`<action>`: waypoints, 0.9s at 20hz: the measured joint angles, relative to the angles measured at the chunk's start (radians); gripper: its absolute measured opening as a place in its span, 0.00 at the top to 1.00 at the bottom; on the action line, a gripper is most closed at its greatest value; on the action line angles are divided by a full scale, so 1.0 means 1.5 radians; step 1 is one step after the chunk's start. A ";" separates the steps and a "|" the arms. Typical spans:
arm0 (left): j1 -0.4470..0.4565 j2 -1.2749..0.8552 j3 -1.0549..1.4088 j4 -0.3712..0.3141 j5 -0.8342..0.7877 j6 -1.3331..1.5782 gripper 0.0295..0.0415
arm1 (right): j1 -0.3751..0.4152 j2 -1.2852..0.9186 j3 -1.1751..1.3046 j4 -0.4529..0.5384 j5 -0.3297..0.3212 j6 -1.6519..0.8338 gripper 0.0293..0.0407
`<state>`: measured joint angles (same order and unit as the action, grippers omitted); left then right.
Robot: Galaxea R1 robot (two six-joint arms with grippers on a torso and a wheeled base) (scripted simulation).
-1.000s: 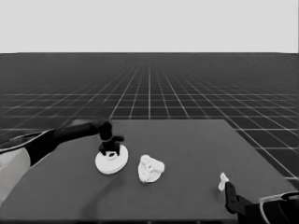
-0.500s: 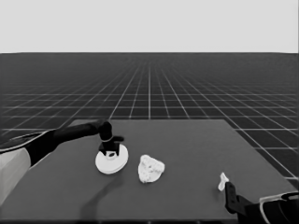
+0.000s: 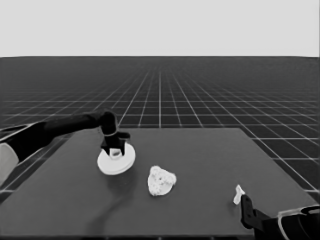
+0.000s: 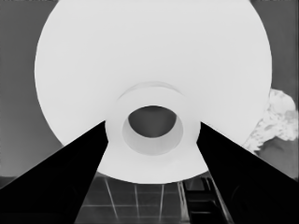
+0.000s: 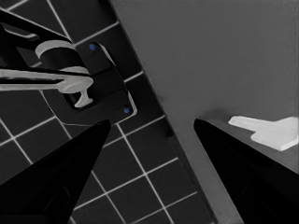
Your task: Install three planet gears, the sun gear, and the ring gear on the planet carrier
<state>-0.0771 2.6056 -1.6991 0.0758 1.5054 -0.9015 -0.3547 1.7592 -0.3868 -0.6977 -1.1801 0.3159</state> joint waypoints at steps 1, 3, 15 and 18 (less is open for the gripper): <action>-0.001 0.000 0.000 -0.001 0.000 0.000 0.56 | 0.000 0.000 0.000 0.000 0.000 0.000 0.19; 0.010 0.046 0.087 0.022 0.008 -0.176 0.56 | 0.000 0.000 0.000 0.000 0.000 0.000 0.19; 0.086 0.314 -0.018 0.096 0.010 -0.300 0.56 | 0.000 0.000 0.000 0.000 0.000 0.000 0.19; 0.096 0.316 -0.025 0.106 0.007 -0.296 0.56 | 0.000 0.000 0.000 0.000 0.000 0.000 0.19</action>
<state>0.0665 3.0796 -1.7368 0.2353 1.5157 -1.3448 -0.3547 1.7592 -0.3868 -0.6977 -1.1801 0.3159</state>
